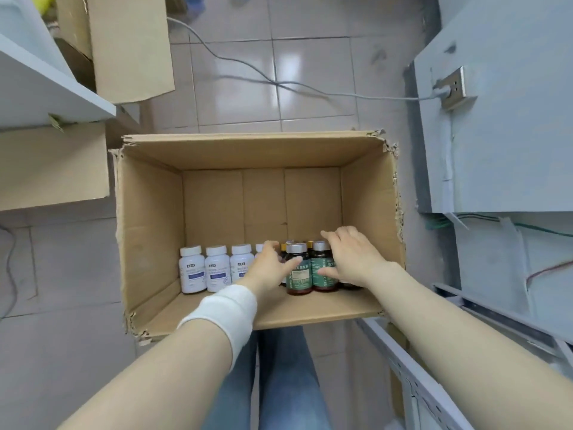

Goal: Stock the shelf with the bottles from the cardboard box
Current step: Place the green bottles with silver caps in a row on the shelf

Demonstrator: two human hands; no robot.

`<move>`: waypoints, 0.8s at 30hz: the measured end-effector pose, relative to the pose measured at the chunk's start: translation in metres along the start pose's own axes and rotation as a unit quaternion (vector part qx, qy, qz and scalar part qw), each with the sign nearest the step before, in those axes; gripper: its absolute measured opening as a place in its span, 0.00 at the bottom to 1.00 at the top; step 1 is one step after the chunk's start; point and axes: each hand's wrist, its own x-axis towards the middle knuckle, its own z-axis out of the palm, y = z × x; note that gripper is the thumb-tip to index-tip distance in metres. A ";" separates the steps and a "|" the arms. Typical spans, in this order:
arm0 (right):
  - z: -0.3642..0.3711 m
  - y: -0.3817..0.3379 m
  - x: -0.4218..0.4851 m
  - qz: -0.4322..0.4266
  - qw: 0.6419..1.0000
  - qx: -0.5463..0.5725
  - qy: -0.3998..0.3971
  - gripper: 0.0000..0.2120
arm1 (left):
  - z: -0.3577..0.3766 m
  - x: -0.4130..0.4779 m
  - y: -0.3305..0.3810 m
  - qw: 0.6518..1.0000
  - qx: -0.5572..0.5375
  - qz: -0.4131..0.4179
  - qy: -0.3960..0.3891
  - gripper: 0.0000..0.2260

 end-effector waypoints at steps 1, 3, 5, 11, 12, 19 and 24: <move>0.001 0.003 0.005 -0.011 1.000 0.000 -0.013 0.39 | 0.003 0.006 -0.001 1.000 -0.010 -0.006 -0.001 0.29; 0.002 0.007 0.013 -0.029 0.999 0.002 -0.040 0.39 | 0.007 0.014 -0.003 1.000 -0.017 -0.018 -0.008 0.27; 0.003 0.009 0.019 -0.034 0.997 0.014 -0.067 0.40 | 0.009 0.019 -0.004 0.999 -0.034 -0.021 -0.020 0.25; 0.000 0.014 0.021 -0.003 0.982 0.173 -0.077 0.38 | 0.006 0.028 -0.004 0.997 -0.059 -0.013 -0.038 0.22; 0.002 0.014 0.019 -0.001 0.978 0.198 -0.064 0.37 | 0.004 0.027 -0.004 0.997 -0.070 -0.009 -0.038 0.22; -0.005 0.009 -0.012 -0.002 0.909 0.414 0.048 0.34 | -0.049 -0.012 0.011 0.988 -0.133 0.073 0.027 0.07; -0.044 -0.020 -0.083 0.031 0.826 0.553 0.103 0.37 | -0.079 -0.081 0.048 0.978 -0.158 0.138 0.019 0.07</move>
